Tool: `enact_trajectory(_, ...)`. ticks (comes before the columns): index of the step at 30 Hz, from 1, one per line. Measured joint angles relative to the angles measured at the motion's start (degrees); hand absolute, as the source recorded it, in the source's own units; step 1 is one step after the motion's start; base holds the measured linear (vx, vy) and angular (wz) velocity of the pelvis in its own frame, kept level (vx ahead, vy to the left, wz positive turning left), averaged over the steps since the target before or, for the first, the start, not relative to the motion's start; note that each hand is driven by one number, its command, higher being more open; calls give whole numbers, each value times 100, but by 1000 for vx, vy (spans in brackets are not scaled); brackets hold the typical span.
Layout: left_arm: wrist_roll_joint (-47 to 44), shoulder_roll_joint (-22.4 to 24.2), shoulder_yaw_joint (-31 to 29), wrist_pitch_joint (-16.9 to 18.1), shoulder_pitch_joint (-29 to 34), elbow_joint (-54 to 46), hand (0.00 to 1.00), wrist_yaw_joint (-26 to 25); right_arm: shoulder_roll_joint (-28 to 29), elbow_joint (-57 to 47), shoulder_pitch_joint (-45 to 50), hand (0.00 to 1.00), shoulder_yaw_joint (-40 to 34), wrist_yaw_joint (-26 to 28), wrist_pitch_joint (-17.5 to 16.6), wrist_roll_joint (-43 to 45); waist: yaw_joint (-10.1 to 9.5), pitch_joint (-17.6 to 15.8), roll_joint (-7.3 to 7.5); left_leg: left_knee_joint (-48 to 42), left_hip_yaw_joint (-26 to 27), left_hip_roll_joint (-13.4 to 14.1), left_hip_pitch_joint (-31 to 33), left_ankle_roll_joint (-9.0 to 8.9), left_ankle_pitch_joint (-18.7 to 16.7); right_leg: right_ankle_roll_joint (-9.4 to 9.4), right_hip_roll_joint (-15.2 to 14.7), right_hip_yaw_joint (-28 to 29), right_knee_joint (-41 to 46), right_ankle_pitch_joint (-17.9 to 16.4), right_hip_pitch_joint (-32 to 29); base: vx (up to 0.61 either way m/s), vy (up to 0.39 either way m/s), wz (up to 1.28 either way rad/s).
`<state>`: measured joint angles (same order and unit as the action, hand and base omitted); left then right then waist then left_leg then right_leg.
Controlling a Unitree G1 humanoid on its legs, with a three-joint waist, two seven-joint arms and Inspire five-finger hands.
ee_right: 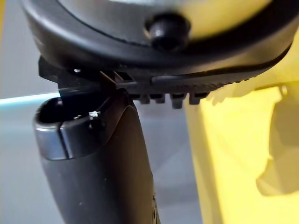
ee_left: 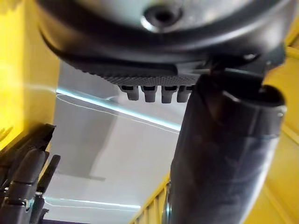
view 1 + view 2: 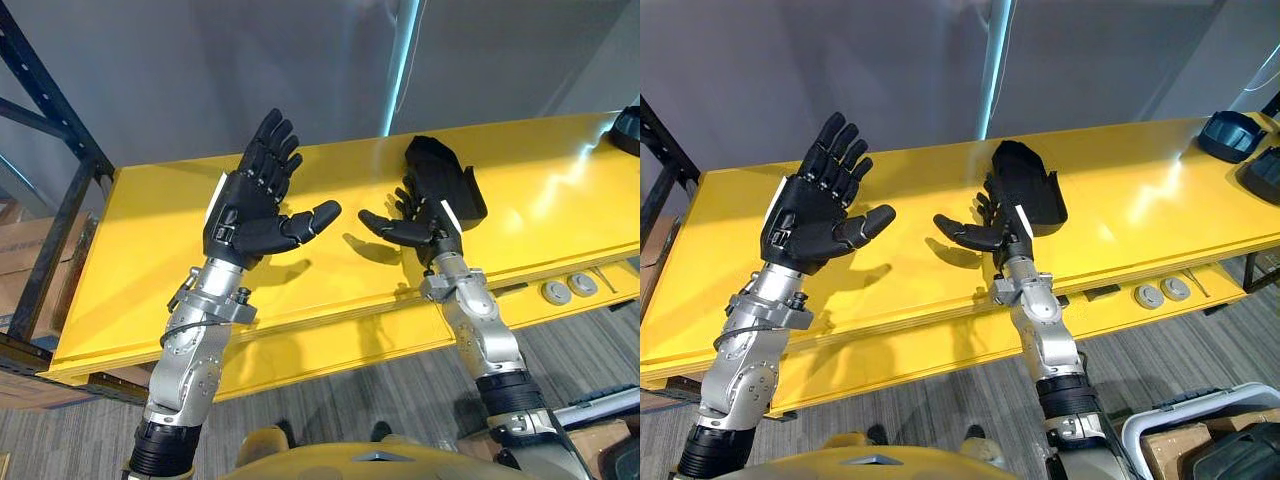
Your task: Walk over and take three plastic housings, then place them on the shelf
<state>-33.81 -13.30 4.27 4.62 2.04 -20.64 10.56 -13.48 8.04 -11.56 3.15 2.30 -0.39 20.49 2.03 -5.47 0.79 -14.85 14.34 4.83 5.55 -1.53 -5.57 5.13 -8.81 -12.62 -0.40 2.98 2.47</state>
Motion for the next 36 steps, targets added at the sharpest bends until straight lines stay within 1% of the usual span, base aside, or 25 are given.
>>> enact_trajectory(8, -26, -2, 153, 0, 22, 131, 100, -2, -35, -1, 154, 100, -219, -131, 28, -213, 29, -99, -8, -104, 25, 22, -14, 13, -62, 1, 1, 40, 85, -4, 2, -20, 1, -2)
enact_trajectory(9, -25, 2, 188, 0, 40, 131, 100, -1, -33, 0, 197, 100, -219, -170, 89, -214, 34, -101, -8, -108, 29, 22, -19, 16, -74, -6, 1, 41, 85, -11, 12, -38, 1, -4)
enact_trajectory(10, -25, 3, 191, 0, 63, 131, 100, -1, -33, -1, 212, 100, -218, -200, 133, -218, 51, -108, -16, -113, 46, 25, -20, -26, -126, -19, 0, 51, 85, -20, 10, -43, 2, -4)
enact_trajectory(17, -25, 41, 191, -1, 270, 130, 100, -5, -15, -8, 316, 100, -257, -567, 114, -233, 60, -155, -58, -218, 127, 74, -22, -28, -196, -18, 5, 144, 85, -20, 8, -34, 6, -7)
enact_trajectory(20, -26, 161, 192, -6, 392, 131, 100, -4, -6, -90, 421, 100, -359, -676, 102, -457, 43, -167, -77, -303, 135, 108, -11, -39, -253, -17, 18, 163, 72, -19, 11, -7, -2, -4)
enact_trajectory(24, -26, 176, 192, -6, 496, 131, 100, -1, 50, -148, 467, 100, -407, -810, 100, -673, 55, -174, -90, -438, 151, 181, -7, -26, -331, -18, 92, 183, 34, -18, 59, -2, -17, -4)
enact_trajectory(28, -26, 216, 193, -6, 497, 131, 100, 4, 54, -171, 530, 100, -439, -943, 100, -683, 50, -178, -102, -478, 151, 189, -2, -20, -349, -17, 101, 186, 25, -18, 69, 0, 0, 0)
enact_trajectory(33, -26, 219, 193, -6, 498, 131, 100, 16, 55, -269, 621, 100, -494, -1010, 99, -682, 38, -177, -106, -488, 152, 186, -2, -13, -357, -16, 100, 188, 23, -18, 76, 0, 0, 0)
enact_trajectory(36, -26, 220, 193, -6, 511, 131, 100, 27, 90, -269, 668, 100, -499, -927, 99, -680, 39, -186, -124, -488, 153, 186, -2, -16, -360, -18, 100, 189, 24, -19, 76, 0, 0, 0)
